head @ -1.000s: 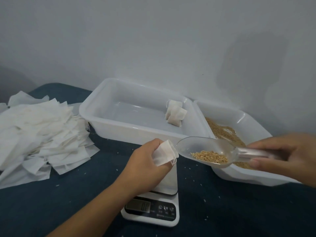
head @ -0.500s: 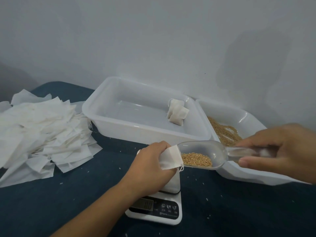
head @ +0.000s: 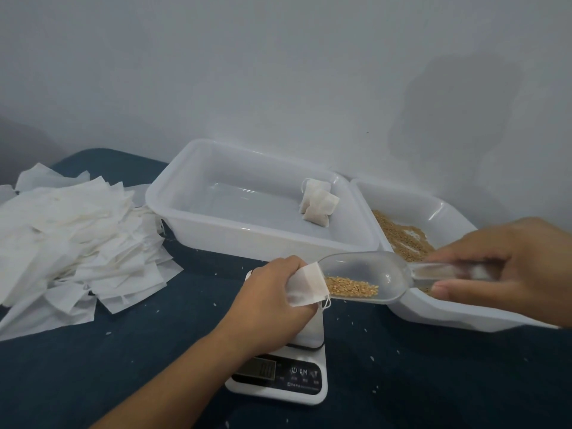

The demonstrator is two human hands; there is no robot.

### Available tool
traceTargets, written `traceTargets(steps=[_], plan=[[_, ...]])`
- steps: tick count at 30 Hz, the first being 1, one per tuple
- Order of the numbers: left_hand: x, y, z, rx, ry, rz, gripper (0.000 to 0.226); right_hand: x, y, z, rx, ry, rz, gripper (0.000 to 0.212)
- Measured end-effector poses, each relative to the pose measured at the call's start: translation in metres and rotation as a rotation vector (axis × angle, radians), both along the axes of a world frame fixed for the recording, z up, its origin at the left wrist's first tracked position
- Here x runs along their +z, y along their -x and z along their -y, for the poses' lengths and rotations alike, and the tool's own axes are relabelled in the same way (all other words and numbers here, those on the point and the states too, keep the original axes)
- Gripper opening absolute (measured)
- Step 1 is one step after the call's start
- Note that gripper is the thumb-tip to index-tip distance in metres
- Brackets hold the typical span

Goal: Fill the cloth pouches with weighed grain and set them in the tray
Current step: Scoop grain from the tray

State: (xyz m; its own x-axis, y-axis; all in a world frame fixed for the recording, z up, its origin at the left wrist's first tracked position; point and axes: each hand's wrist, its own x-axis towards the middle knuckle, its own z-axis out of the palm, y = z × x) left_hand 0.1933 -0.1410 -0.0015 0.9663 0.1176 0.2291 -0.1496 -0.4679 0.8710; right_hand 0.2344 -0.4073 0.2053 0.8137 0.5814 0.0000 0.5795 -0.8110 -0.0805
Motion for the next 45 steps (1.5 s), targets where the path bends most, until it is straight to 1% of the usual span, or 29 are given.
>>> traceTargets(steps=[4,10,15,19,22,23,25,27,29,32,33,34,37,39,43,44,45], plan=[[0.0,0.0,0.0,0.001,-0.004,0.005,0.023,0.002,0.0,0.0,0.006,0.002,0.022,0.038],[0.0,-0.001,-0.001,0.002,-0.005,0.015,0.021,0.001,0.001,-0.002,-0.024,0.003,0.013,0.041],[0.001,0.0,-0.001,0.002,0.018,0.01,0.02,-0.006,0.002,0.002,-0.066,0.011,-0.034,0.044],[0.005,0.001,-0.002,-0.009,0.086,-0.011,0.02,-0.017,0.001,0.011,-0.099,-0.029,-0.09,0.048],[0.009,0.003,-0.001,-0.017,0.166,-0.037,0.03,-0.028,-0.001,0.015,-0.108,-0.086,-0.159,0.051],[0.01,0.003,-0.001,-0.018,0.186,-0.045,0.03,-0.031,-0.002,0.015,-0.108,-0.1,-0.178,0.052],[0.012,0.002,-0.002,-0.023,0.229,-0.055,0.02,-0.037,-0.002,0.015,-0.104,-0.136,-0.205,0.053],[0.013,0.002,-0.002,-0.018,0.283,-0.065,0.013,-0.04,-0.001,0.013,-0.1,-0.186,-0.236,0.054],[0.014,0.002,-0.003,-0.025,0.339,-0.076,0.013,-0.043,0.0,0.011,-0.1,-0.254,-0.257,0.053],[0.017,0.003,-0.004,-0.079,0.475,-0.12,0.009,-0.05,0.002,0.008,-0.121,-0.373,-0.282,0.053],[0.018,0.004,-0.004,-0.098,0.524,-0.14,0.012,-0.052,0.003,0.008,-0.128,-0.41,-0.293,0.053],[0.019,0.004,-0.005,-0.11,0.574,-0.16,0.014,-0.055,0.003,0.008,-0.135,-0.46,-0.312,0.056],[0.024,0.005,-0.005,-0.149,0.751,-0.204,0.02,-0.07,0.004,0.006,-0.168,-0.677,-0.378,0.073],[0.027,0.006,-0.007,-0.187,0.876,-0.235,0.025,-0.083,0.003,0.002,-0.181,-0.776,-0.387,0.076],[0.029,0.007,-0.013,-0.307,1.055,-0.267,0.039,-0.105,0.001,-0.016,-0.164,-0.946,-0.387,0.074],[0.028,0.007,-0.015,-0.33,1.087,-0.274,0.041,-0.109,0.0,-0.023,-0.157,-0.983,-0.391,0.068],[0.027,0.007,-0.016,-0.348,1.111,-0.284,0.043,-0.113,-0.003,-0.031,-0.149,-1.006,-0.395,0.057]])
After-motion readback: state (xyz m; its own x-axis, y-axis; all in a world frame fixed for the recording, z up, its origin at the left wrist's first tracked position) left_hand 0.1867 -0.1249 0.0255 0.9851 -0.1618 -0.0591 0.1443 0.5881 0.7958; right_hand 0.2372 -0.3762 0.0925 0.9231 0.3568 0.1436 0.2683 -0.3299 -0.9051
